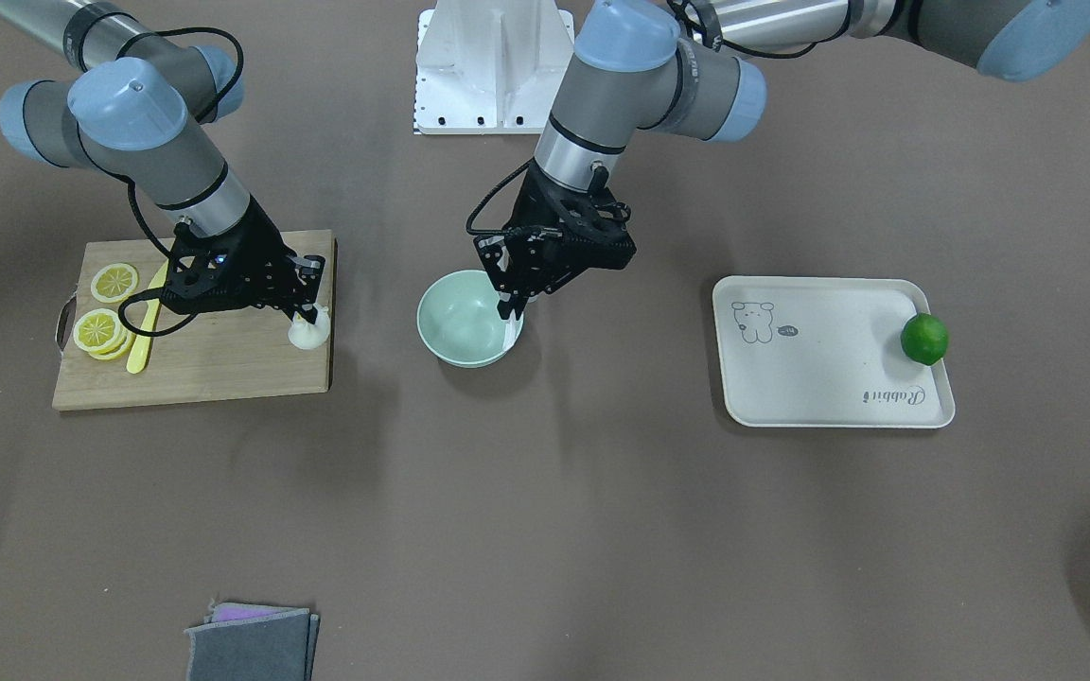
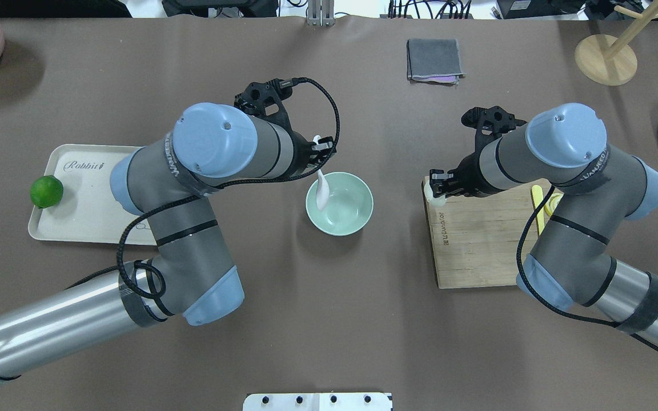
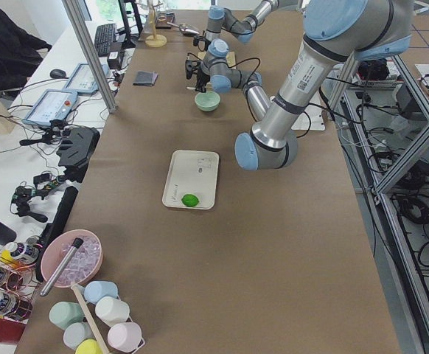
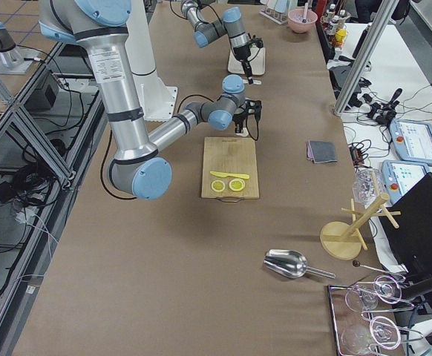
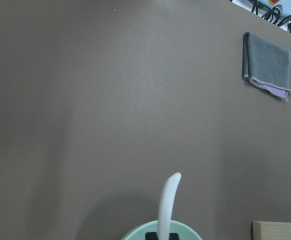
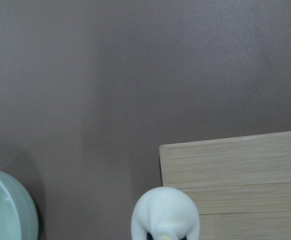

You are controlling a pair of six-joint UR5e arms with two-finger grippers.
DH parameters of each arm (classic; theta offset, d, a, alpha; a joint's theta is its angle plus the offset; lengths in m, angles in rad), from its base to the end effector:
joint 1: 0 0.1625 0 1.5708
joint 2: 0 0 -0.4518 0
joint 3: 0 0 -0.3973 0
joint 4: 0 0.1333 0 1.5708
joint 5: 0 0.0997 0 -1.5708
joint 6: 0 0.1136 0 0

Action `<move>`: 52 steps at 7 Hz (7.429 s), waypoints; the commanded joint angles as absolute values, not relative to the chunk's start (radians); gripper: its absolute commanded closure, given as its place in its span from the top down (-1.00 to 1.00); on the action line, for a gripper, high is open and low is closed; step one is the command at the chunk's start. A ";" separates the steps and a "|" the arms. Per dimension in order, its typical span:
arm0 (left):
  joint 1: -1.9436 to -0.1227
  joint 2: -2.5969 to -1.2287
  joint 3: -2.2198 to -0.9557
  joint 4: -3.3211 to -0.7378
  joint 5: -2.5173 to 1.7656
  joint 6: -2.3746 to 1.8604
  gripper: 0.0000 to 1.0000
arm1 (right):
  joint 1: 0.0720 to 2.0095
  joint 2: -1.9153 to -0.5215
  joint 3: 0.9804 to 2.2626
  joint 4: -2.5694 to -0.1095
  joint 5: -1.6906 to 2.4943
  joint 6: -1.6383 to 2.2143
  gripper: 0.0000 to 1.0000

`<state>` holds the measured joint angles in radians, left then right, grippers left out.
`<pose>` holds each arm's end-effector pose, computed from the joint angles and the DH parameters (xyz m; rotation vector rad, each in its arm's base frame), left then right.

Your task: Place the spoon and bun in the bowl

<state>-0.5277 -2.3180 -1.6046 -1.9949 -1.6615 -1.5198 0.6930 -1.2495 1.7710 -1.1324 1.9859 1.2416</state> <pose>0.5692 -0.4741 0.1616 0.2691 1.1843 -0.3625 -0.4284 -0.4695 0.3712 0.1287 -1.0109 0.1326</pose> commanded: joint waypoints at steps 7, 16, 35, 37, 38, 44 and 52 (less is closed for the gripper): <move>-0.472 -2.370 -1.477 -2.112 -1.503 -1.504 -1.00 | 0.698 -1.198 1.772 -1.132 1.999 1.293 -1.00; -0.594 -2.162 -1.663 -2.191 -1.599 -1.214 0.95 | 0.672 -0.942 1.714 -1.324 1.990 1.370 -1.00; -1.503 -1.565 -1.637 -2.194 -2.273 -0.311 0.96 | 0.946 -1.423 2.009 -1.609 1.951 0.738 1.00; -1.555 -1.507 -1.605 -2.178 -2.270 -0.289 0.96 | 1.126 -1.508 1.893 -1.459 2.044 0.686 1.00; -1.580 -1.470 -1.589 -2.146 -2.269 -0.234 0.96 | 1.241 -1.560 1.846 -1.457 2.104 0.476 1.00; -1.586 -1.470 -1.655 -1.929 -2.356 -0.190 0.96 | 1.552 -1.684 1.661 -1.454 2.309 -0.080 1.00; -1.583 -1.470 -1.694 -1.876 -2.356 -0.236 0.96 | 1.552 -1.690 1.664 -1.453 2.356 -0.080 1.00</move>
